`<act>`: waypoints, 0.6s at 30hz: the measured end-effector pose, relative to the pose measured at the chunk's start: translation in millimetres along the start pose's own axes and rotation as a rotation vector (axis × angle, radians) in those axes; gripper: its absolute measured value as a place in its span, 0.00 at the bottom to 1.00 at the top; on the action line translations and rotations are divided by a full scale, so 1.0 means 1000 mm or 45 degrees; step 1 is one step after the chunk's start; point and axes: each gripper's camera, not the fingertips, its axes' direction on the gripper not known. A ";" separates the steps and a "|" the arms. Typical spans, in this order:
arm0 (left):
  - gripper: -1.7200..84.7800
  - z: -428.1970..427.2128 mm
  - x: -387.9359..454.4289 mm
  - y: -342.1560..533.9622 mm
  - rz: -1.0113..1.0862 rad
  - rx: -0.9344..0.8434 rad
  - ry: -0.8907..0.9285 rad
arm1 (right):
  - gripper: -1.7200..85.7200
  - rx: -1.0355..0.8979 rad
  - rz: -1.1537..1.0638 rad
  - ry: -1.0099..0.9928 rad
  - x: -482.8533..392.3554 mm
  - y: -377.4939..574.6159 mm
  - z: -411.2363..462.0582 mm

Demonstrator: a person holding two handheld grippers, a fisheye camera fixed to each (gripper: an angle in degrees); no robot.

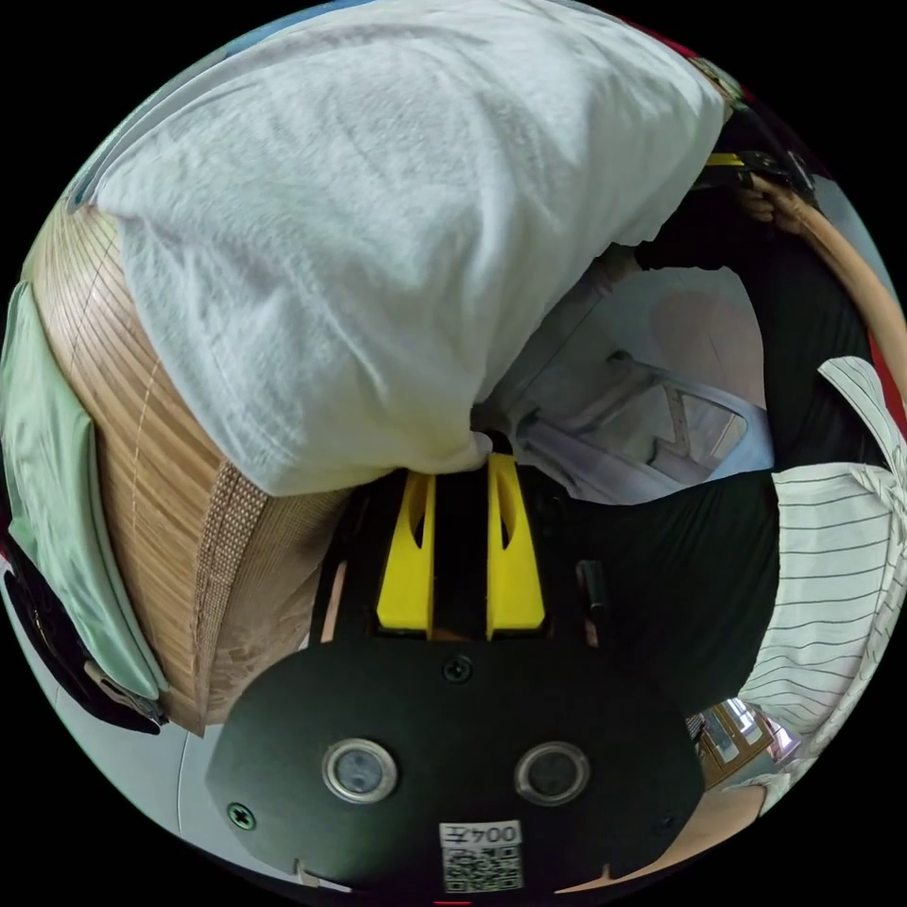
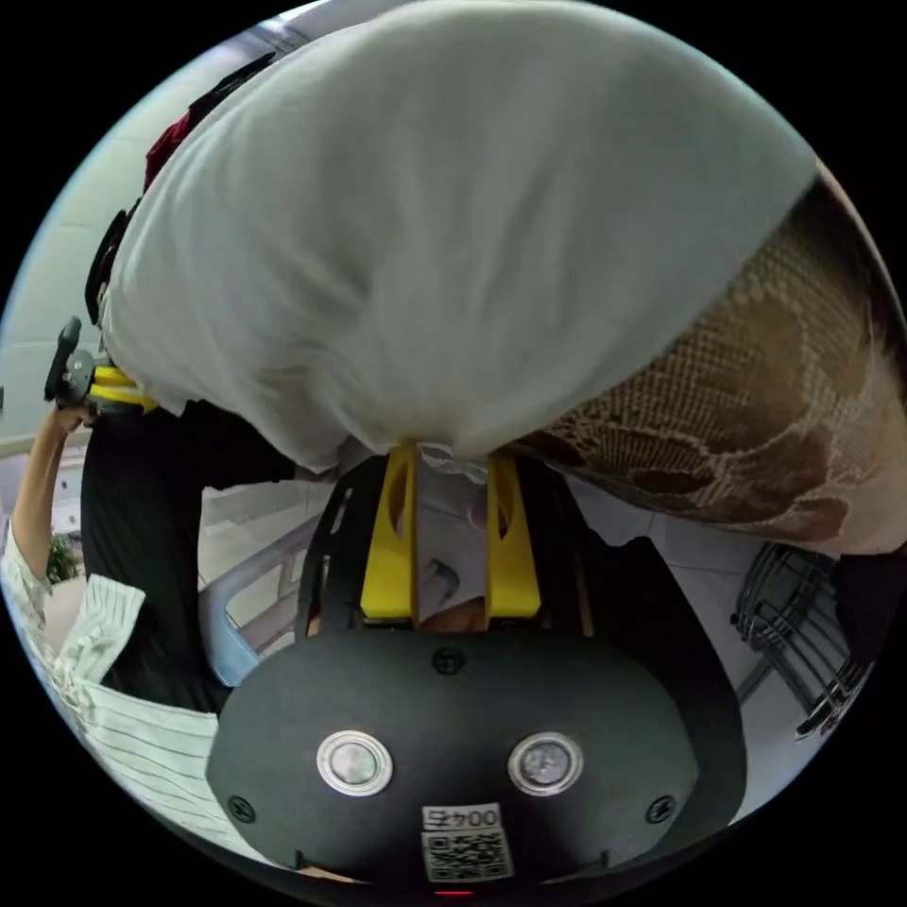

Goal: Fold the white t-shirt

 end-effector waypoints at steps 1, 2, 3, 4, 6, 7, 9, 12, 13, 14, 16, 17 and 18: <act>0.12 0.001 -0.003 0.000 -0.009 0.001 0.006 | 0.13 0.022 0.059 -0.024 0.004 -0.005 -0.004; 0.11 0.004 -0.007 0.000 -0.023 -0.001 0.016 | 0.11 0.047 0.118 -0.051 0.008 -0.007 -0.010; 0.10 0.006 -0.011 0.001 -0.028 -0.005 0.018 | 0.09 0.052 0.136 -0.065 0.010 -0.008 -0.014; 0.10 0.008 -0.012 0.002 -0.027 -0.007 0.014 | 0.04 0.042 0.157 -0.094 0.011 -0.009 -0.021; 0.07 0.008 -0.014 0.006 0.010 0.019 0.015 | 0.02 -0.006 0.150 -0.171 0.012 -0.008 -0.034; 0.07 0.007 -0.015 0.007 0.020 0.023 0.032 | 0.02 -0.046 0.130 -0.207 0.010 -0.007 -0.046; 0.07 0.003 -0.022 0.015 0.041 0.023 0.147 | 0.01 -0.099 0.153 -0.228 0.011 -0.002 -0.071; 0.06 -0.003 -0.036 0.040 0.034 0.024 0.222 | 0.01 -0.100 0.208 -0.379 0.015 0.019 -0.131; 0.06 -0.005 -0.040 0.046 0.030 0.036 0.249 | 0.01 -0.074 0.199 -0.438 0.015 0.031 -0.159; 0.06 -0.009 -0.048 0.060 0.024 0.073 0.317 | 0.01 -0.031 0.186 -0.494 0.016 0.042 -0.188; 0.06 -0.016 -0.062 0.083 -0.005 0.171 0.425 | 0.01 0.039 0.174 -0.585 0.021 0.059 -0.230; 0.06 -0.021 -0.073 0.099 -0.024 0.245 0.511 | 0.01 0.087 0.163 -0.648 0.026 0.069 -0.256; 0.06 -0.025 -0.084 0.115 -0.040 0.327 0.596 | 0.01 0.110 0.158 -0.677 0.028 0.074 -0.268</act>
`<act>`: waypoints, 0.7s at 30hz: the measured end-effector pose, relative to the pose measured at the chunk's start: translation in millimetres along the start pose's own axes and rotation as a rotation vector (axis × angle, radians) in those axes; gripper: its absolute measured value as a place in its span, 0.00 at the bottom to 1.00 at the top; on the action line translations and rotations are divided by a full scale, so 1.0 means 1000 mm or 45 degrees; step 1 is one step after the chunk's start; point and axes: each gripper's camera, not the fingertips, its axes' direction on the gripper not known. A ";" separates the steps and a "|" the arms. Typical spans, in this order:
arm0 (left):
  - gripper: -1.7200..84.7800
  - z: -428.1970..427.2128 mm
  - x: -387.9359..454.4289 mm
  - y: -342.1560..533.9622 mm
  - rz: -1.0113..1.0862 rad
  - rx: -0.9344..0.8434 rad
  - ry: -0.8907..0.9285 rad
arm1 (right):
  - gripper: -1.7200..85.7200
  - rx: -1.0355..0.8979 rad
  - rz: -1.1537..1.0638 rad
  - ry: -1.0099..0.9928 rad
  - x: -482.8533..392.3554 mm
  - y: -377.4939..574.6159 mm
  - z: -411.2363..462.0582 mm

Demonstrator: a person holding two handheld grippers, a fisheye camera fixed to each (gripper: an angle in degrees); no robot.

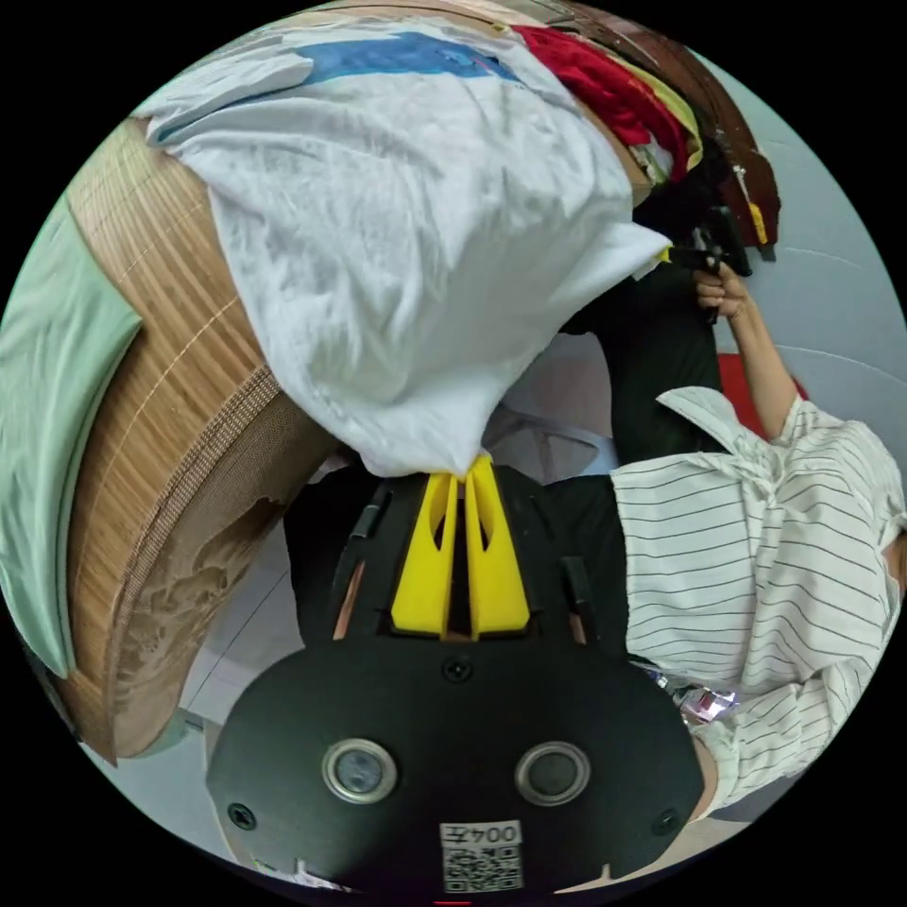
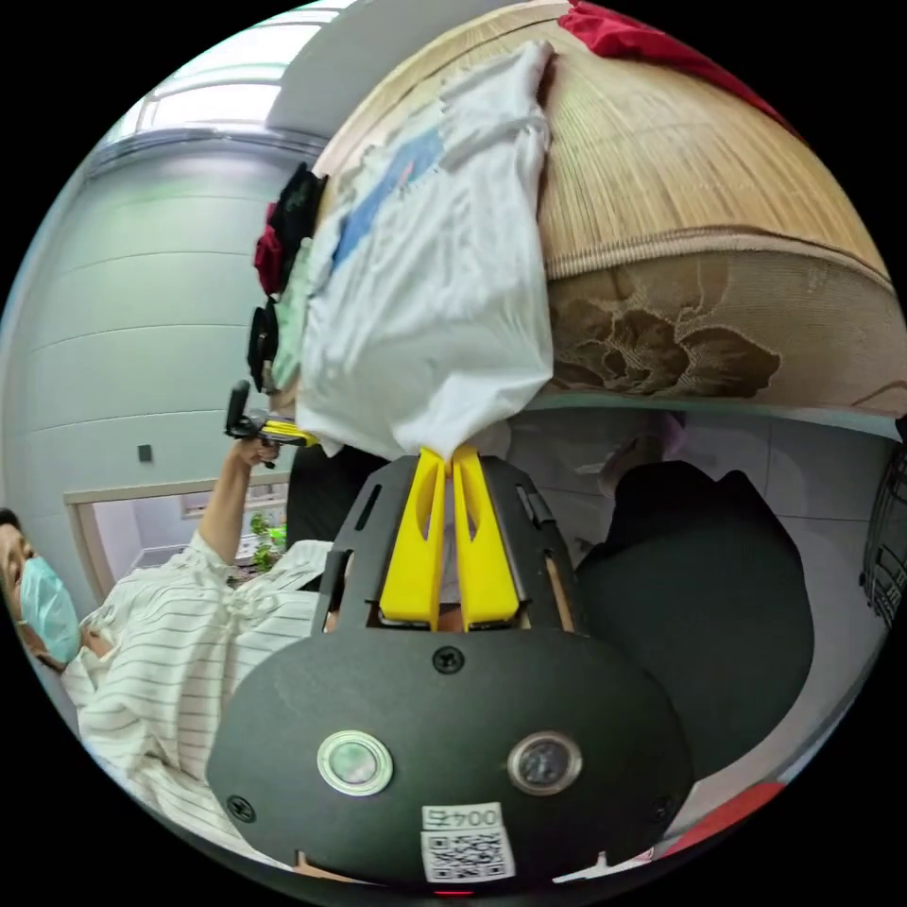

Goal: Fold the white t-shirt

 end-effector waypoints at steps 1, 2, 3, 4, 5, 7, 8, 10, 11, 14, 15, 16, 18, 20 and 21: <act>0.06 -0.006 -0.003 0.006 -0.002 0.041 0.035 | 0.01 0.041 -0.010 -0.056 -0.006 0.007 -0.023; 0.06 -0.017 -0.011 0.020 -0.004 0.130 0.096 | 0.01 0.086 -0.024 -0.112 -0.010 0.013 -0.046; 0.06 -0.027 -0.018 0.034 -0.002 0.218 0.148 | 0.01 0.111 -0.030 -0.146 -0.011 0.015 -0.057; 0.06 -0.031 -0.021 0.041 -0.001 0.259 0.174 | 0.01 0.162 -0.032 -0.223 -0.012 0.020 -0.077; 0.06 -0.039 -0.029 0.054 -0.006 0.332 0.223 | 0.01 0.202 -0.023 -0.291 -0.011 0.024 -0.095; 0.06 -0.048 -0.040 0.073 -0.005 0.428 0.264 | 0.01 0.264 -0.014 -0.354 -0.010 0.030 -0.119; 0.06 -0.051 -0.046 0.084 -0.001 0.465 0.278 | 0.01 0.295 -0.013 -0.377 -0.011 0.033 -0.132; 0.06 -0.053 -0.056 0.100 -0.009 0.494 0.293 | 0.01 0.322 -0.014 -0.390 -0.013 0.037 -0.149; 0.06 -0.054 -0.063 0.111 -0.014 0.509 0.289 | 0.01 0.328 -0.021 -0.385 -0.016 0.039 -0.157; 0.05 -0.058 -0.076 0.137 -0.016 0.542 0.290 | 0.01 0.302 -0.027 -0.339 -0.026 0.044 -0.168; 0.05 -0.061 -0.079 0.146 -0.001 0.568 0.304 | 0.02 0.293 -0.039 -0.322 -0.031 0.045 -0.169; 0.05 -0.062 -0.081 0.150 0.003 0.575 0.310 | 0.02 0.275 -0.062 -0.297 -0.040 0.046 -0.172; 0.05 -0.061 -0.093 0.161 -0.010 0.565 0.322 | 0.02 0.262 -0.083 -0.285 -0.050 0.047 -0.176; 0.05 -0.054 -0.106 0.167 -0.050 0.512 0.300 | 0.02 0.242 -0.086 -0.274 -0.056 0.047 -0.179; 0.05 -0.048 -0.116 0.170 -0.087 0.474 0.285 | 0.02 0.230 -0.079 -0.264 -0.056 0.047 -0.178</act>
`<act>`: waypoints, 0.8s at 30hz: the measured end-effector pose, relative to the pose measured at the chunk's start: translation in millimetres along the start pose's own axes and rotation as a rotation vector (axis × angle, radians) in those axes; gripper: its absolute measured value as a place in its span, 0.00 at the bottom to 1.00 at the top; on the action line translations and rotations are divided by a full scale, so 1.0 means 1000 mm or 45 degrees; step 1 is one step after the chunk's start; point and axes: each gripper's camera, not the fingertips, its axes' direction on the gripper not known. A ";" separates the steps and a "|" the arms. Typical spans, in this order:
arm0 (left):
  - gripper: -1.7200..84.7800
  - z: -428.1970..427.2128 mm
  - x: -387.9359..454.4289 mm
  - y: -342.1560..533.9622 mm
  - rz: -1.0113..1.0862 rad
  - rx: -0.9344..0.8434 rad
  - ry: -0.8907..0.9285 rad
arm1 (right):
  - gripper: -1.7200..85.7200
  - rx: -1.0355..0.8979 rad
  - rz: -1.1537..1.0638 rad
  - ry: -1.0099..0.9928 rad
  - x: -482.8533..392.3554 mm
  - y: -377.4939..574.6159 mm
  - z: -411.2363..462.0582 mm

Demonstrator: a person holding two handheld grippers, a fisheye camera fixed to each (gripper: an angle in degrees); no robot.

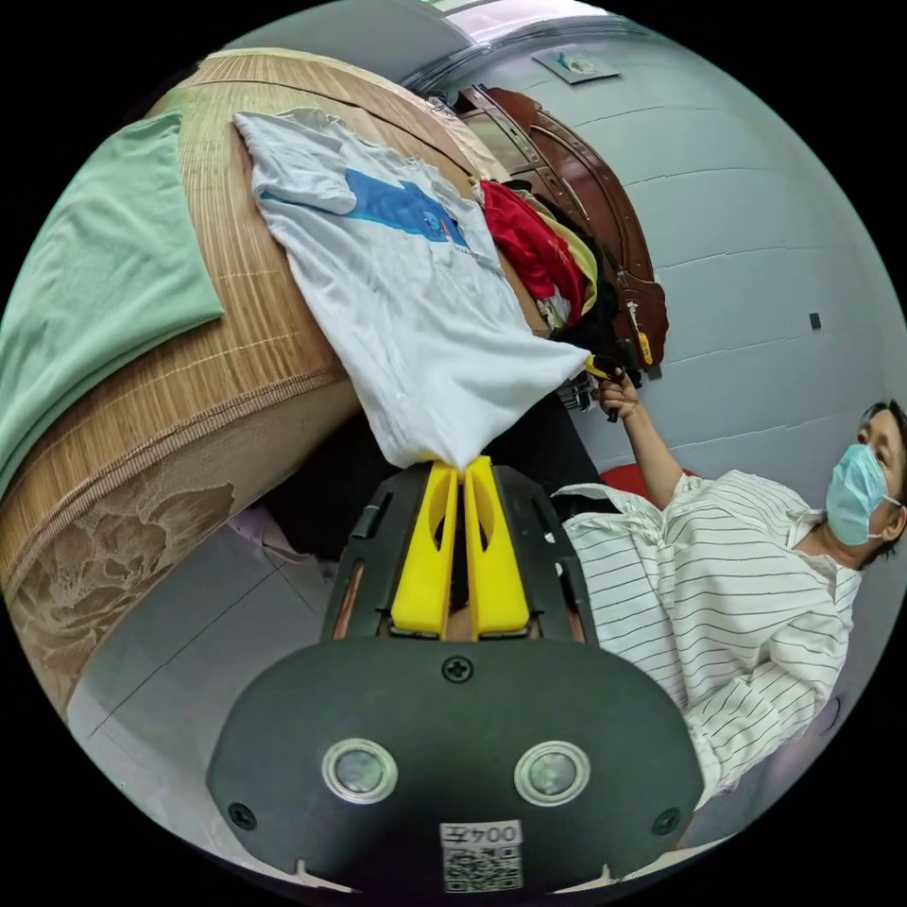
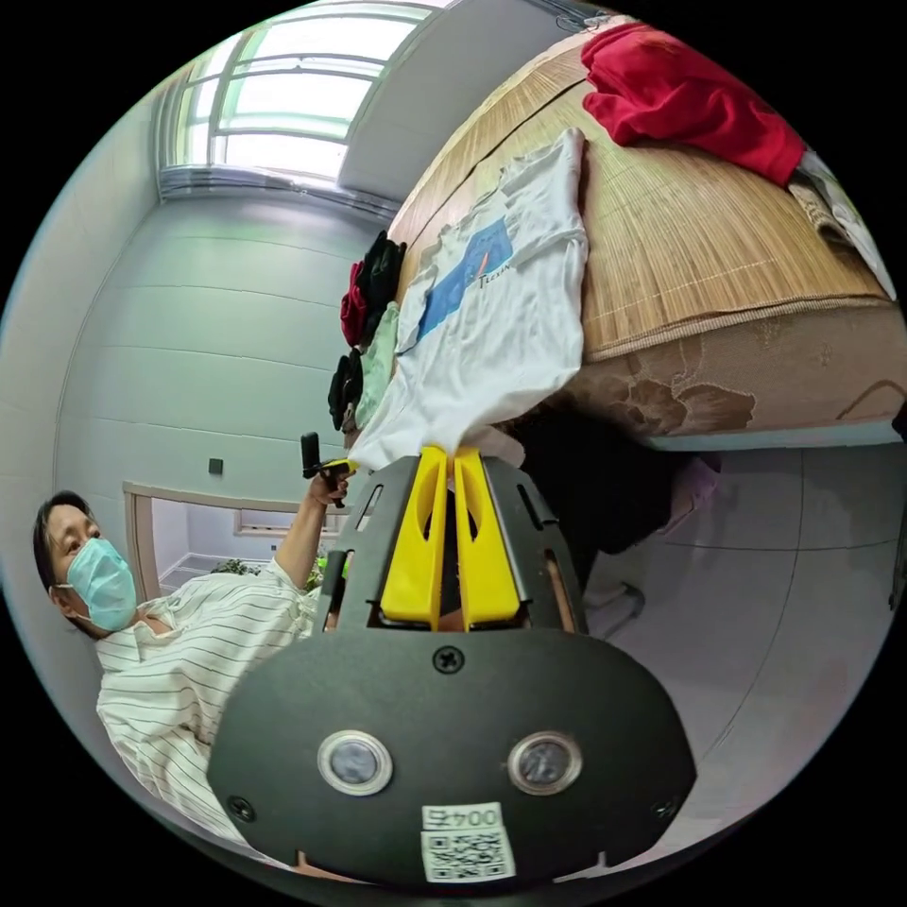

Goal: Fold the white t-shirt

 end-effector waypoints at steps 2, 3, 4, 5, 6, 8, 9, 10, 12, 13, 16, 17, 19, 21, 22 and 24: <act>0.05 0.002 -0.017 0.008 -0.020 -0.029 0.003 | 0.02 -0.035 0.047 0.032 0.010 0.003 0.003; 0.05 0.001 -0.025 0.014 -0.015 -0.021 0.028 | 0.02 -0.038 0.059 0.030 0.014 0.004 0.003; 0.05 0.000 -0.029 0.018 -0.006 -0.012 0.045 | 0.02 -0.033 0.081 0.015 0.021 0.009 0.002; 0.04 -0.004 -0.033 0.025 0.025 0.010 0.081 | 0.01 -0.021 0.090 -0.010 0.026 0.016 0.000; 0.04 -0.009 -0.035 0.034 0.062 0.032 0.118 | 0.01 -0.013 0.083 -0.024 0.027 0.019 -0.002; 0.04 -0.019 -0.040 0.050 0.098 0.072 0.156 | 0.01 0.000 0.049 -0.062 0.027 0.036 -0.010; 0.04 -0.024 -0.043 0.062 0.107 0.090 0.180 | 0.01 -0.001 0.042 -0.067 0.027 0.040 -0.012; 0.04 -0.027 -0.045 0.067 0.111 0.099 0.189 | 0.01 -0.005 0.031 -0.077 0.027 0.050 -0.016; 0.03 -0.038 -0.052 0.092 0.114 0.146 0.223 | 0.01 -0.005 0.021 -0.102 0.028 0.066 -0.022; 0.03 -0.040 -0.054 0.098 0.113 0.159 0.236 | 0.01 0.001 0.020 -0.121 0.029 0.076 -0.027; 0.03 -0.052 -0.062 0.126 0.117 0.264 0.318 | 0.01 0.031 0.004 -0.171 0.029 0.097 -0.042; 0.03 -0.057 -0.067 0.134 0.110 0.330 0.373 | 0.01 0.054 -0.005 -0.210 0.030 0.103 -0.047; 0.03 -0.067 -0.078 0.139 0.095 0.445 0.482 | 0.01 0.110 -0.009 -0.284 0.031 0.104 -0.055; 0.03 -0.083 -0.093 0.133 0.083 0.593 0.628 | 0.01 0.170 -0.013 -0.335 0.032 0.094 -0.062; 0.03 -0.087 -0.096 0.129 0.073 0.625 0.654 | 0.01 0.216 -0.021 -0.362 0.030 0.082 -0.066; 0.03 -0.105 -0.109 0.107 0.031 0.730 0.729 | 0.01 0.281 -0.037 -0.409 0.026 0.057 -0.072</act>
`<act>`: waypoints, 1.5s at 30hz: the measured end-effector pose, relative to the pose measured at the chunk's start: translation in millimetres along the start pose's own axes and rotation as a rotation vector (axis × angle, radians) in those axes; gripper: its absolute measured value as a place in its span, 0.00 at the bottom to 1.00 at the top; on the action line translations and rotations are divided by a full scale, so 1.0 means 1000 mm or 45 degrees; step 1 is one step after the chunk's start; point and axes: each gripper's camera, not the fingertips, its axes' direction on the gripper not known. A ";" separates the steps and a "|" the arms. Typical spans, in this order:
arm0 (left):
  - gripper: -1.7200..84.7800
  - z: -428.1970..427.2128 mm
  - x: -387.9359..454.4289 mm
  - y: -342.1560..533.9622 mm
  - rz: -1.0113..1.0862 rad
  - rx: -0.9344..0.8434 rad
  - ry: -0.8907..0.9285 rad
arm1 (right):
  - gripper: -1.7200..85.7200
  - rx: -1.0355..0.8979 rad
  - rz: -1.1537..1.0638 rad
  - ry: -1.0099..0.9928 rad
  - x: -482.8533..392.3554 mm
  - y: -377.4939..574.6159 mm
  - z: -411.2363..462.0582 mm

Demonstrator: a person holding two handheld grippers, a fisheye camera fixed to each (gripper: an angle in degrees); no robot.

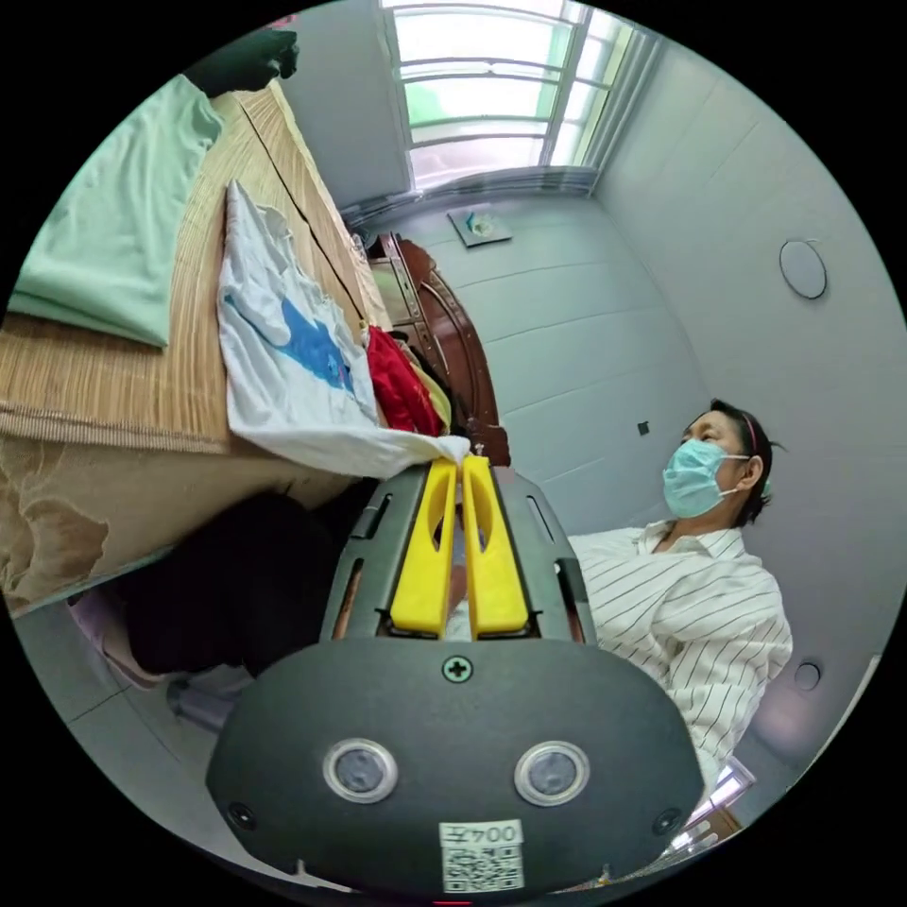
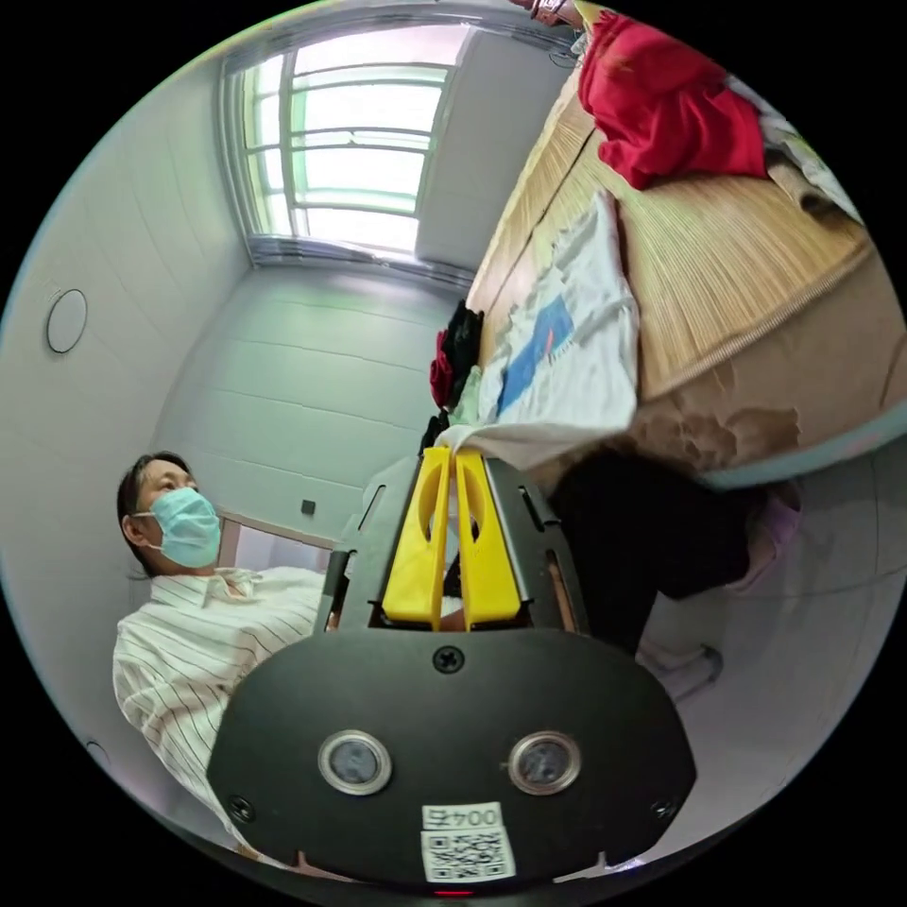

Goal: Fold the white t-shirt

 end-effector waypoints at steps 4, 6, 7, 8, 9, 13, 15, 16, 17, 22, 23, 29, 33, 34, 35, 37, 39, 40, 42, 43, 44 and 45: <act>0.03 0.000 -0.001 -0.060 -0.013 0.105 0.013 | 0.01 0.067 -0.059 -0.020 -0.015 -0.079 0.019; 0.03 0.003 -0.002 -0.105 -0.022 0.158 0.007 | 0.01 0.088 -0.070 -0.020 -0.016 -0.117 0.031; 0.03 0.003 -0.003 -0.116 -0.028 0.170 0.003 | 0.01 0.097 -0.073 -0.020 -0.014 -0.143 0.039; 0.03 0.006 -0.006 -0.139 -0.044 0.190 -0.014 | 0.01 0.105 -0.068 -0.019 -0.008 -0.168 0.048; 0.03 0.010 -0.012 -0.161 -0.080 0.201 -0.043 | 0.01 0.111 -0.060 -0.016 -0.004 -0.180 0.053; 0.04 0.024 -0.049 -0.217 -0.215 0.187 -0.135 | 0.02 0.108 0.033 0.038 0.051 -0.261 0.099; 0.04 0.035 -0.083 -0.242 -0.335 0.164 -0.221 | 0.02 0.090 0.102 0.072 0.088 -0.290 0.126; 0.04 0.037 -0.093 -0.246 -0.378 0.163 -0.243 | 0.03 0.080 0.165 0.099 0.117 -0.306 0.144; 0.04 0.040 -0.113 -0.251 -0.459 0.179 -0.271 | 0.04 0.065 0.221 0.139 0.147 -0.319 0.163; 0.04 0.034 -0.155 -0.245 -0.628 0.407 -0.261 | 0.14 0.104 0.484 0.289 0.254 -0.338 0.215; 0.04 0.033 -0.158 -0.241 -0.650 0.448 -0.233 | 0.14 0.130 0.527 0.259 0.271 -0.335 0.220; 0.04 0.018 -0.128 -0.224 -0.576 0.669 -0.114 | 0.13 0.324 0.501 0.175 0.290 -0.285 0.229; 0.03 0.009 -0.061 -0.208 -0.350 0.670 -0.324 | 0.11 0.331 0.260 0.299 0.252 -0.226 0.246; 0.03 0.012 -0.048 -0.204 -0.288 0.632 -0.371 | 0.10 0.272 0.130 0.396 0.229 -0.198 0.264; 0.03 0.022 -0.022 -0.192 -0.140 0.544 -0.485 | 0.09 0.213 0.002 0.526 0.206 -0.163 0.287; 0.03 0.048 0.016 -0.164 0.075 0.362 -0.716 | 0.07 0.125 -0.162 0.720 0.182 -0.098 0.328; 0.03 0.096 0.049 -0.111 0.313 0.122 -1.053 | 0.07 0.047 -0.247 0.913 0.176 -0.029 0.370; 0.04 0.107 0.054 -0.097 0.358 0.091 -1.108 | 0.07 0.014 -0.279 1.014 0.180 0.015 0.395; 0.05 0.150 0.064 -0.047 0.512 -0.046 -1.288 | 0.09 0.000 -0.313 1.089 0.192 0.076 0.427; 0.05 0.161 0.064 -0.037 0.536 -0.089 -1.338 | 0.11 -0.004 -0.329 1.113 0.202 0.110 0.445; 0.06 0.178 0.063 -0.023 0.556 -0.159 -1.397 | 0.13 -0.013 -0.339 1.141 0.213 0.138 0.463; 0.07 0.192 0.061 -0.013 0.565 -0.204 -1.415 | 0.14 -0.026 -0.353 1.160 0.218 0.150 0.473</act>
